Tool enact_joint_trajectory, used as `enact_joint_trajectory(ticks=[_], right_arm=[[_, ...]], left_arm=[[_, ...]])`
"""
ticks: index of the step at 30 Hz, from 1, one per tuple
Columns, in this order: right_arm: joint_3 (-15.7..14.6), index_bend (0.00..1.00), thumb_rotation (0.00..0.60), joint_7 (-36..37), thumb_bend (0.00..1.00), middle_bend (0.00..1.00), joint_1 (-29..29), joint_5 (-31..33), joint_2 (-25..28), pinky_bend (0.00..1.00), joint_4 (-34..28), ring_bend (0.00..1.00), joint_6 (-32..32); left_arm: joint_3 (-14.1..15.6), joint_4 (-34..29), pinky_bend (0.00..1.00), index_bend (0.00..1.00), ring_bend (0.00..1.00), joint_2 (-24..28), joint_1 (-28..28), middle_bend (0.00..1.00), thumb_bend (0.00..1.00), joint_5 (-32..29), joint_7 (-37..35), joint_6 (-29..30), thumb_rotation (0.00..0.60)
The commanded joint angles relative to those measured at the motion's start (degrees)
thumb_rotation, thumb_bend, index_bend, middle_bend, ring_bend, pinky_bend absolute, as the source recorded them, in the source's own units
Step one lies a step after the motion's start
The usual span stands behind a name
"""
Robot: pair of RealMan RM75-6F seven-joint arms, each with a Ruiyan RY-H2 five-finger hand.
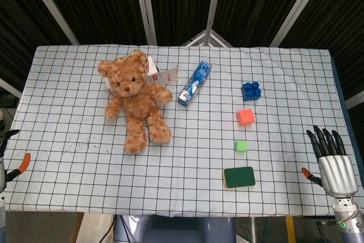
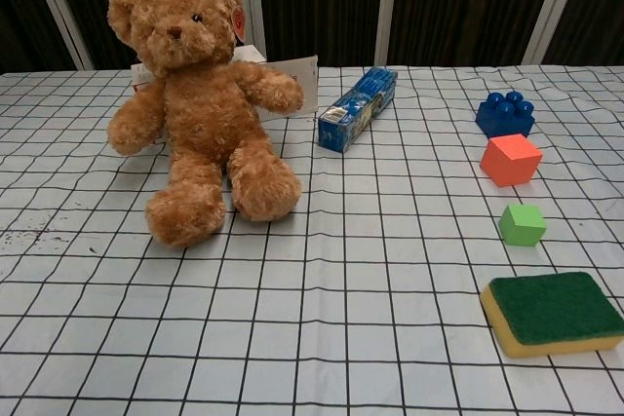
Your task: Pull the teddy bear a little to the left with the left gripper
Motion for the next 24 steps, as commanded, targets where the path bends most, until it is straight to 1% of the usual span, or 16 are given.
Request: enact_joint_trajectory(ticks=[1,9,15,20,23,24], right_arm=[[-0.1,0.00,0.600,-0.1,0.10,0.00,0.1,0.0,0.0,0.00,0.0,0.00,-0.2],[-0.7,0.00,0.600,-0.2,0.10,0.00,-0.4,-0.8,0.3,0.00,-0.6,0.00,0.2],[-0.5,0.00,0.600,-0.3,0.10,0.00,-0.3,-0.8,0.3,0.00,-0.8,0.00,0.4],[-0.5,0.00,0.600,-0.5,0.10,0.00,0.0,0.2,0.2,0.00,-0.6,0.00,-1.1],[-0.8,0.00,0.600,0.1,0.10,0.00,0.0,0.5,0.7,0.00,-0.8,0.00,-1.8],[-0.7,0.00,0.600,0.4,0.10,0.00,-0.1,0.4,0.9,0.00,-0.9,0.00,-1.6]], left_arm=[[-0.3,0.0,0.00,0.24,0.00,0.2,-0.1,0.04,0.43,-0.7,-0.1,-0.5,0.600],[-0.1,-0.5,0.00,0.24,0.00,0.7,0.1,0.04,0.43,-0.2,-1.1,-0.3,0.600],[-0.3,-0.7,0.00,0.24,0.00,1.2,-0.2,0.04,0.42,-0.4,-2.5,-1.1,0.600],[-1.1,0.2,0.00,0.24,0.00,1.1,-1.5,0.04,0.42,-2.5,-3.7,-4.0,0.600],[-1.1,0.4,0.00,0.24,0.00,1.3,-2.4,0.04,0.40,-2.8,-6.3,-6.5,0.600],[-0.9,0.3,0.00,0.24,0.00,1.6,-3.1,0.04,0.38,-2.5,-8.8,-8.1,0.600]])
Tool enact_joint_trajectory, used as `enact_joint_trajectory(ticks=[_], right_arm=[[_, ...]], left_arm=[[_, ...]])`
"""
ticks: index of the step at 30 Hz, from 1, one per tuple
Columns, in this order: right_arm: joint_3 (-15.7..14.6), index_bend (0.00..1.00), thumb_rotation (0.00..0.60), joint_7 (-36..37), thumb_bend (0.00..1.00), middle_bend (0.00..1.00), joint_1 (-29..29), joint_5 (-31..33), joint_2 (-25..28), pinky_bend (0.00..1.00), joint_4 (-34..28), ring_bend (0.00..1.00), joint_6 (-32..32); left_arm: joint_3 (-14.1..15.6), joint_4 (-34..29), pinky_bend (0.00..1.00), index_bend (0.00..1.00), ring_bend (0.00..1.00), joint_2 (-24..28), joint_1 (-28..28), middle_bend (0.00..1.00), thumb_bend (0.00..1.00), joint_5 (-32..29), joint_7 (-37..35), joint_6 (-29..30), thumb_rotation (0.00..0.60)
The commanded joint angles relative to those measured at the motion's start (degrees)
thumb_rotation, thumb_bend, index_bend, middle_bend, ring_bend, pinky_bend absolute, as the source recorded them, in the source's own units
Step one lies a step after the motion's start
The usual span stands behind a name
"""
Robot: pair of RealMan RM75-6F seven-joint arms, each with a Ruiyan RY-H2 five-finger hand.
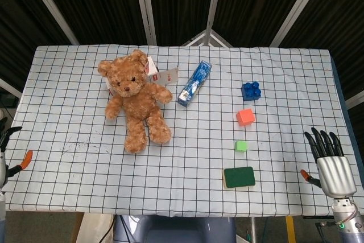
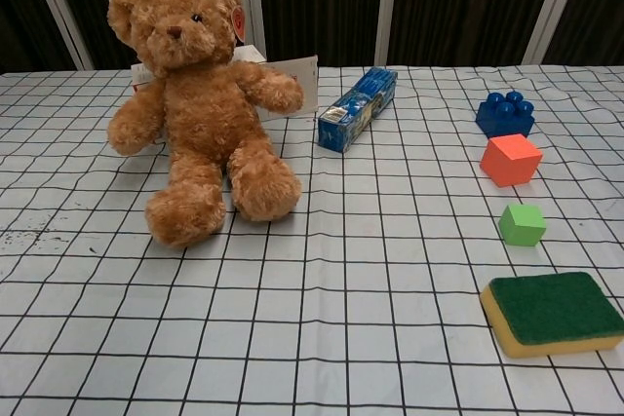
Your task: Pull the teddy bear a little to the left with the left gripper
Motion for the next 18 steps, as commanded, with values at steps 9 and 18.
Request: enact_joint_trajectory(ticks=[9,18], right_arm=[[-0.2,0.00,0.600,1.6,0.10,0.00,0.4,0.4,0.6,0.00,-0.3,0.00,-1.4],[-0.2,0.00,0.600,2.1,0.10,0.00,0.4,0.6,1.0,0.00,-0.6,0.00,-1.6]], left_arm=[[-0.9,0.4,0.00,0.23,0.00,4.3,-8.7,0.04,0.28,1.6,-33.7,-18.3,0.600],[-5.1,6.7,0.00,0.22,0.00,0.3,-17.0,0.04,0.21,-5.5,-46.1,-32.5,0.600]])
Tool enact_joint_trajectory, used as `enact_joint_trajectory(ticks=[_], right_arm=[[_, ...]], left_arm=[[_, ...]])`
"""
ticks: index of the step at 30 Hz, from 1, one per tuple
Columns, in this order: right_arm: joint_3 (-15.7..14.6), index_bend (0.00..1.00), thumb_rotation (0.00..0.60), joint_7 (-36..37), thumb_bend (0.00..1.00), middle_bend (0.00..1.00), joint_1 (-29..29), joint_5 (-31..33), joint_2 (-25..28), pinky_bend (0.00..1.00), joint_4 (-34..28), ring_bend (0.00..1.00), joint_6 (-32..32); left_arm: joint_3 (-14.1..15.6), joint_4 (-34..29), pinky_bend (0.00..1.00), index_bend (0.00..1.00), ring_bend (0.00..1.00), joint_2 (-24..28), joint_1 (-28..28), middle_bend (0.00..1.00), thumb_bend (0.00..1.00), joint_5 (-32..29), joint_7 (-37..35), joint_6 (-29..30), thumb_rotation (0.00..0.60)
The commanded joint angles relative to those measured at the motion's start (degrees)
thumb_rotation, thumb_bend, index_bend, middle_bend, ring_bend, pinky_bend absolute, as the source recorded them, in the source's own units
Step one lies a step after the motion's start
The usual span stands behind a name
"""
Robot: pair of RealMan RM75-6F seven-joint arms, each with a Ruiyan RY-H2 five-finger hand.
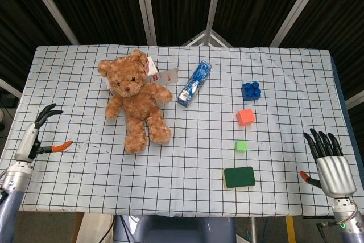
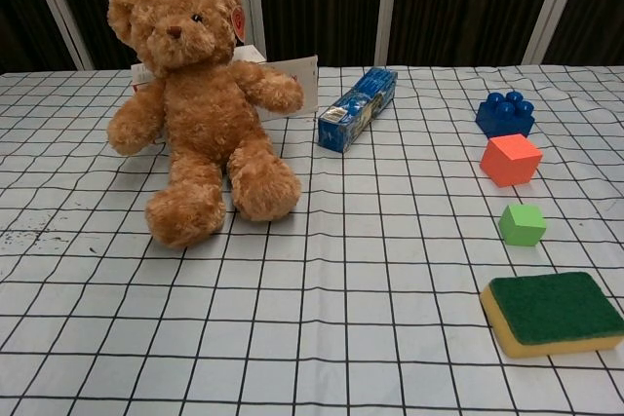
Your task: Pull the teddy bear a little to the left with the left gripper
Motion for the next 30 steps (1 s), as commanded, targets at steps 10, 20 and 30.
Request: enact_joint_trajectory(ticks=[10,20,30], right_arm=[[0.2,0.00,0.600,0.5,0.10,0.00,0.5,1.0,0.0,0.00,0.4,0.00,-1.5],[0.3,0.00,0.600,0.8,0.10,0.00,0.8,1.6,0.1,0.00,0.7,0.00,-2.5],[0.2,0.00,0.600,0.9,0.10,0.00,1.0,1.9,0.1,0.00,0.6,0.00,-3.2]], left_arm=[[-3.5,11.3,0.00,0.22,0.00,-10.5,-9.4,0.05,0.23,-8.8,-3.2,-11.5,0.600],[-4.7,19.8,0.00,0.22,0.00,-18.9,-12.6,0.07,0.26,-13.9,-1.0,-14.6,0.600],[-5.8,24.0,0.00,0.23,0.00,-23.2,-15.0,0.11,0.28,-15.0,0.1,-16.3,0.600]])
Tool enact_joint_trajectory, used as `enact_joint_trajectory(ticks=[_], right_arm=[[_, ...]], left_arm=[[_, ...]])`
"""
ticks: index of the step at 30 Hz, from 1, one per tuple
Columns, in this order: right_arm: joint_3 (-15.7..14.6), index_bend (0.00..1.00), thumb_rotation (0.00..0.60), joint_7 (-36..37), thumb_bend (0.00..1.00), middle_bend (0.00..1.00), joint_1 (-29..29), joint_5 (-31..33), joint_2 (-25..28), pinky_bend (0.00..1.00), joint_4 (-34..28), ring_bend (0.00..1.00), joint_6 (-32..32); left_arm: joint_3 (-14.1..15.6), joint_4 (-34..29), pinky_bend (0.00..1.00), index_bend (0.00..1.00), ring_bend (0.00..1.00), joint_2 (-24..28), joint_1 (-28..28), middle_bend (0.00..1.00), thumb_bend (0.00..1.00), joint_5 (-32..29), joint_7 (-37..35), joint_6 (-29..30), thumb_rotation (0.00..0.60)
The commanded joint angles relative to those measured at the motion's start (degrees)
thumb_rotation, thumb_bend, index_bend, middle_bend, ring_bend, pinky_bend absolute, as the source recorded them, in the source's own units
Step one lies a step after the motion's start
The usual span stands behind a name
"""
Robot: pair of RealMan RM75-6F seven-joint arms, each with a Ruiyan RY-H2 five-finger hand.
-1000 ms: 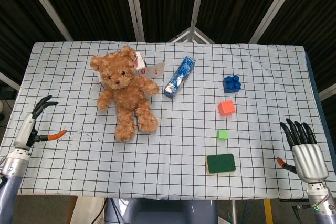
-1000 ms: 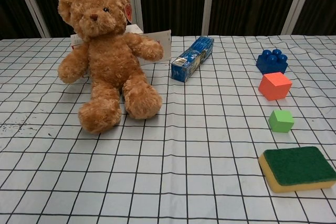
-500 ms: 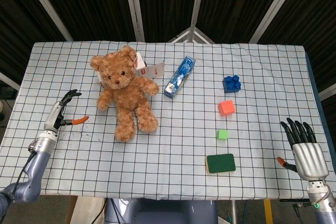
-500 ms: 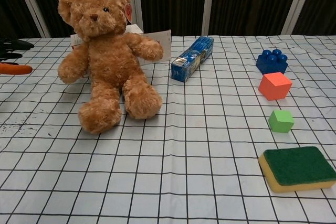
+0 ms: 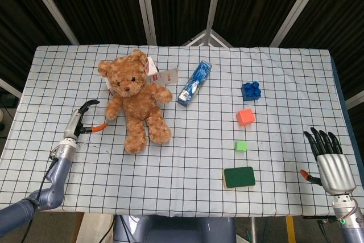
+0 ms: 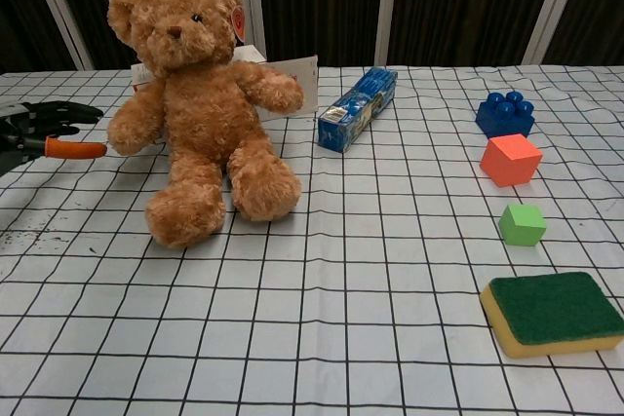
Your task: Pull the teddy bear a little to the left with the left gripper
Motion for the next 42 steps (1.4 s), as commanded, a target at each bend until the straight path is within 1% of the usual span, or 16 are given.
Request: enact_joint_trajectory(ticks=[1,7,15,23,28,30,33,36,42], right_arm=[[-0.1,0.00,0.600,-0.1,0.10,0.00,0.1,-0.1,0.0,0.00,-0.1,0.00,-0.1],[-0.2,0.00,0.600,-0.4,0.10,0.00,0.3,0.0,-0.1,0.00,-0.1,0.00,-0.6],[-0.3,0.00,0.600,-0.3,0.10,0.00,0.3,0.1,0.0,0.00,-0.3,0.00,-0.8],[-0.3,0.00,0.600,0.1,0.10,0.00,0.3,0.2,0.2,0.00,-0.4,0.00,-0.9],[-0.3,0.00,0.600,0.2,0.10,0.00,0.3,0.3,0.3,0.00,-0.4,0.00,-1.0],[-0.3,0.00,0.600,0.3,0.10,0.00,0.4,0.2,0.3,0.00,-0.4,0.00,-1.0],[-0.4,0.00,0.600,0.3,0.10,0.00,0.4,0.1,0.4,0.00,-0.5,0.00,-1.1],[-0.4,0.00,0.600,0.3,0.10,0.00,0.4,0.2,0.4,0.00,-0.5,0.00,-1.1],[-0.4,0.00,0.600,0.3,0.10,0.00,0.4,0.1,0.4,0.00,-0.5,0.00,-1.1]], left_arm=[[-0.6,1.0,0.00,0.23,0.00,-1.1,-0.9,0.11,0.28,-0.4,0.4,-0.6,0.600],[-1.3,1.6,0.00,0.23,0.00,-2.8,-2.1,0.13,0.28,-0.7,2.2,-0.4,0.600],[-1.8,1.6,0.00,0.29,0.00,-4.5,-2.9,0.20,0.32,-1.7,5.2,0.4,0.600],[-2.5,2.6,0.00,0.31,0.00,-6.0,-3.0,0.23,0.36,-3.2,7.1,1.5,0.600],[-3.0,3.2,0.00,0.33,0.00,-7.1,-2.6,0.29,0.43,-3.5,8.0,3.2,0.600],[-3.4,3.2,0.00,0.37,0.00,-7.5,-2.5,0.33,0.48,-3.5,8.1,4.0,0.600],[-4.0,3.2,0.00,0.40,0.00,-8.3,-2.5,0.37,0.53,-3.5,8.5,5.8,0.600],[-4.6,3.0,0.00,0.42,0.00,-9.2,-2.6,0.38,0.56,-3.2,10.4,8.5,0.600],[-5.4,0.7,0.00,0.42,0.00,-9.2,-2.5,0.39,0.58,-3.2,12.3,10.9,0.600]])
